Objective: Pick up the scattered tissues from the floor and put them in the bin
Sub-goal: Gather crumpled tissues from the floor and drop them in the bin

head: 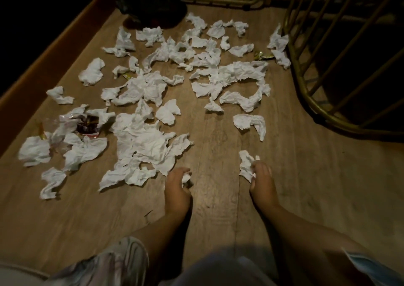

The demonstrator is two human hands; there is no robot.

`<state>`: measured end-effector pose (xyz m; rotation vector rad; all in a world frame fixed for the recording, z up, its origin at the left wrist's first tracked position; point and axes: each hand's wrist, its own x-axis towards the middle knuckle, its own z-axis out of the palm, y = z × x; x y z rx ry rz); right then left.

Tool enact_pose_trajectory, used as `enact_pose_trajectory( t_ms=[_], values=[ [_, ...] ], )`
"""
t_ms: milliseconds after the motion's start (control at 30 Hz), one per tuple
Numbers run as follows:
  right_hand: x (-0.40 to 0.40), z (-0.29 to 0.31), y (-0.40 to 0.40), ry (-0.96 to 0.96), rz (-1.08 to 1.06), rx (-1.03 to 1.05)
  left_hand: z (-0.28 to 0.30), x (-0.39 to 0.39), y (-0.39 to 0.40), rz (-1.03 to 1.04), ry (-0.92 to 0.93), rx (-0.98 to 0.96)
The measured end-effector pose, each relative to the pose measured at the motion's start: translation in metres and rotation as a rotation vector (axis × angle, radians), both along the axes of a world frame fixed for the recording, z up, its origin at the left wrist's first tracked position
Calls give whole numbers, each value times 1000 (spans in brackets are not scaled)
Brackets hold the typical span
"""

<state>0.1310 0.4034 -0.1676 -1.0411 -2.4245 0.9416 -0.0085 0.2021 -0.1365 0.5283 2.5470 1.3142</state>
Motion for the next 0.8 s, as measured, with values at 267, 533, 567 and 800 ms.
enact_pose_trajectory(
  t_ms=[267,533,567,800],
  values=[
    [-72,56,-27,100,94,-125,79,-89,33,236,-160,108],
    [-191,153,-50,-78,404,107,130,-171,-13,417,-73,66],
    [-203,161,-57,-136,459,118,128,-175,-23,428,-85,60],
    [-255,150,-104,-485,672,142,80,-165,-79,353,-157,-24]
  ],
)
